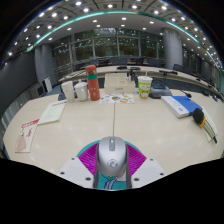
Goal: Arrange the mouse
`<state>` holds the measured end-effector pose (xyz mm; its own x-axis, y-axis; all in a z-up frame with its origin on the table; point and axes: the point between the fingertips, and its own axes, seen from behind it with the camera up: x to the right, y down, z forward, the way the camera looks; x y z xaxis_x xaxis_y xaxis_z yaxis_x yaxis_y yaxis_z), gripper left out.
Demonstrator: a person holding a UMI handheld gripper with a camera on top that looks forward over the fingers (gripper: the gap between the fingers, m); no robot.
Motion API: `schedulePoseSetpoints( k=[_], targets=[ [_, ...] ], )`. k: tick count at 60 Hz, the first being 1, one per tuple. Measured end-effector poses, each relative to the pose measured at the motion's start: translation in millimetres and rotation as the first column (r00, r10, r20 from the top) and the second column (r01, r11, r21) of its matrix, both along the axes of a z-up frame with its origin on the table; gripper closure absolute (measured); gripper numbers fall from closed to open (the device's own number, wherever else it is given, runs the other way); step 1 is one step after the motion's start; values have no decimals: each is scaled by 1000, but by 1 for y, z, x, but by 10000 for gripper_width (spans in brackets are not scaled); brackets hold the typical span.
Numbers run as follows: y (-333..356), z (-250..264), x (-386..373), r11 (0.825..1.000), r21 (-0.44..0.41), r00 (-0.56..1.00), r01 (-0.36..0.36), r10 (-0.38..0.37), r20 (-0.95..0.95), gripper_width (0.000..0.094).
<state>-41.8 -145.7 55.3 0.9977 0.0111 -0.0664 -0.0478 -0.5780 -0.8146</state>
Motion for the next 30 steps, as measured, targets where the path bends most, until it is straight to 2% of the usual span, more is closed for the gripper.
schedulePoseSetpoints(
  k=[8,17,20,25,27,30],
  targets=[
    [-3,-44,-12,999,-46,1000,12,-11,26,563],
    [-7,-65,-14,997,-71,999,15,-13,31,442],
    [-10,-63,-11,997,-73,999,24,-21,49,349],
    [-21,-49,-8,996,-79,998,40,-35,59,59],
    [-27,-39,-8,996,-73,997,47,-42,60,101],
    [-38,-19,-8,996,-61,996,60,-56,71,75]
  ],
)
